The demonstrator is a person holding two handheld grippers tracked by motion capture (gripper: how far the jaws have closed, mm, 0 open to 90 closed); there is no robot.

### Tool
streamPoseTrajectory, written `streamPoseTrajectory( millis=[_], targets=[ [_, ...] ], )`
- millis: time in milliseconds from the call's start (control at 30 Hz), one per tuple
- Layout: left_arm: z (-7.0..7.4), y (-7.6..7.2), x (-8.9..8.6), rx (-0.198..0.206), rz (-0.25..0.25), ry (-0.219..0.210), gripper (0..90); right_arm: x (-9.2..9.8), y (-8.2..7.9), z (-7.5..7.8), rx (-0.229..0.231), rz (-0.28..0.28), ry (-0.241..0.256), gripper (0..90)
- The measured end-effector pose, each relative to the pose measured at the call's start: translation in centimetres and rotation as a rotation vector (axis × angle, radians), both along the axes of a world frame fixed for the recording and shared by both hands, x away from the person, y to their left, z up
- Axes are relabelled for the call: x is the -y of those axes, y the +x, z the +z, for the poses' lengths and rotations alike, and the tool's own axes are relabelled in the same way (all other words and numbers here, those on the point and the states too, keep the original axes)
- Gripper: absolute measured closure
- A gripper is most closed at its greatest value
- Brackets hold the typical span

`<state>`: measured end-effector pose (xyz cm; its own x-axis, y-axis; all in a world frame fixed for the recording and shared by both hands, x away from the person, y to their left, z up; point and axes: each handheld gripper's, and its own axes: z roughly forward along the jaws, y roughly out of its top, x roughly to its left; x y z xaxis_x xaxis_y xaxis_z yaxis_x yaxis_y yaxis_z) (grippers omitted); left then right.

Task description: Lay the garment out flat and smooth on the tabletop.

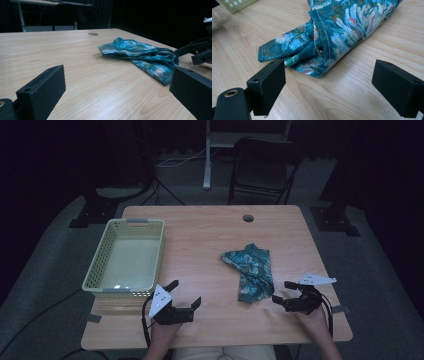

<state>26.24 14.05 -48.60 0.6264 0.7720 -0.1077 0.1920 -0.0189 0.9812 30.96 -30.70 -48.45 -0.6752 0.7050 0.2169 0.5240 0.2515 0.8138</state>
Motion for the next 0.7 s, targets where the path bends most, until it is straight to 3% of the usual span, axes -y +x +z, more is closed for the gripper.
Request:
streamPoseTrajectory(
  millis=[200,433,633,700],
  targets=[
    [0.0,-0.2,0.2,0.015,-0.014,0.018,1.1,-0.1,0.0,0.0,-0.012,0.043,0.005,11.2],
    [0.0,-0.2,0.2,0.016,-0.024,0.019,1.1,-0.5,-0.3,-0.1,-0.015,0.049,-0.054,11.3],
    [0.0,-0.2,0.2,0.017,-0.034,0.019,1.1,-0.7,-1.1,0.0,-0.021,0.078,-0.067,11.3],
    [0.0,-0.2,0.3,0.016,-0.037,0.019,1.1,-0.8,-1.3,0.1,-0.022,0.097,-0.051,11.3]
  ],
)
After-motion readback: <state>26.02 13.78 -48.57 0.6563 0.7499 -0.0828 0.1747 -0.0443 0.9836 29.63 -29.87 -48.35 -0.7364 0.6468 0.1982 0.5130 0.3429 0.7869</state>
